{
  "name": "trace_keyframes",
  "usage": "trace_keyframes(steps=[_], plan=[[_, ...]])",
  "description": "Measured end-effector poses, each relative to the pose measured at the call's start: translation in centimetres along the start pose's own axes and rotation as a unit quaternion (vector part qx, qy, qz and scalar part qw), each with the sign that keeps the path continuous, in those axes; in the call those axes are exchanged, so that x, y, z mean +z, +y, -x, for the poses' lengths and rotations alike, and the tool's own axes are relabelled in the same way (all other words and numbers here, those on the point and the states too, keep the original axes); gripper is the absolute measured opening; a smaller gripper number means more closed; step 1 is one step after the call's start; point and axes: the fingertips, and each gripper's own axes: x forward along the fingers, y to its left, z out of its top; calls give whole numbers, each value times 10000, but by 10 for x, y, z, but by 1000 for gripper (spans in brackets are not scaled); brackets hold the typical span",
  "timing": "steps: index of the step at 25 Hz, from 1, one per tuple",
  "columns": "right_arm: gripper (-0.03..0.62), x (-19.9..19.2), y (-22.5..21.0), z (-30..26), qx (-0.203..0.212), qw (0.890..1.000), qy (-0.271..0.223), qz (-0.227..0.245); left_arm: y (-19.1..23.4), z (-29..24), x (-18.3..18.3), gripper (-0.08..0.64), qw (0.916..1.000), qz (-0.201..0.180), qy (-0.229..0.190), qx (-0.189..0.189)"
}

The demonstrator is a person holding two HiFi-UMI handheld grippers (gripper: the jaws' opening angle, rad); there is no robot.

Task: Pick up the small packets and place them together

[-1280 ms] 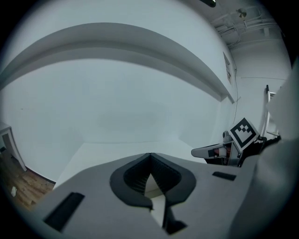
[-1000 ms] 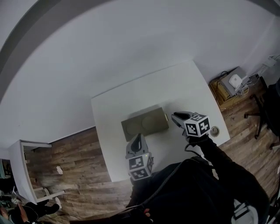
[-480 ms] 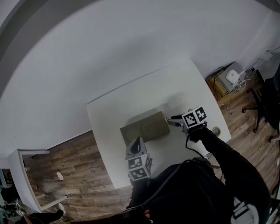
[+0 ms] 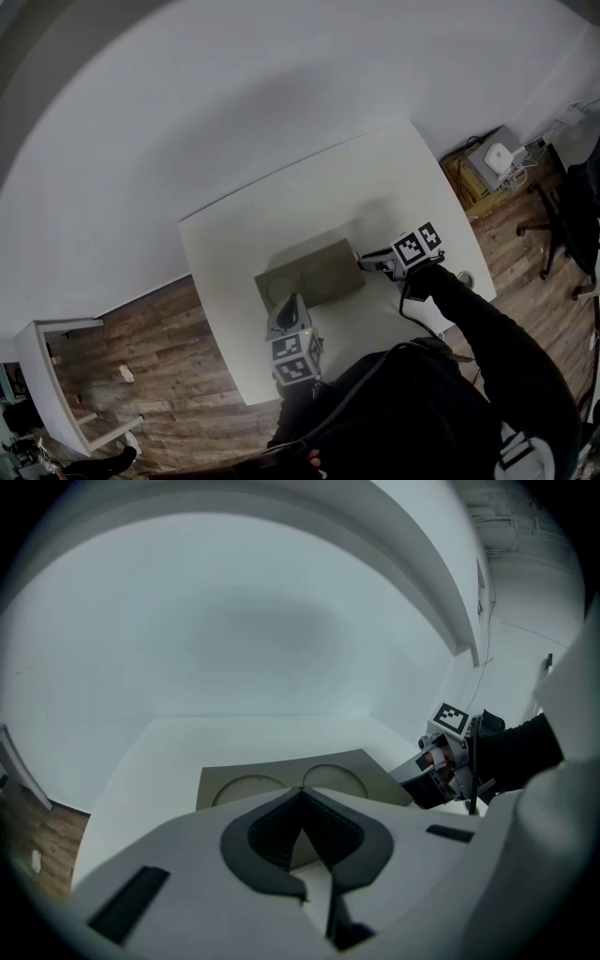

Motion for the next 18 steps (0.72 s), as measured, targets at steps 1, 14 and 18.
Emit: trace_keyframes(steps=[1, 14, 18], plan=[[85, 0, 2, -1, 109, 9999, 19, -61, 0, -1, -1, 0, 10000, 10, 28, -3], [35, -1, 4, -2, 462, 9986, 45, -266, 3, -16, -13, 0, 9995, 100, 299, 48], [31, 0, 2, 0, 451, 9984, 4, -355, 0, -19, -15, 0, 9994, 108, 319, 34]])
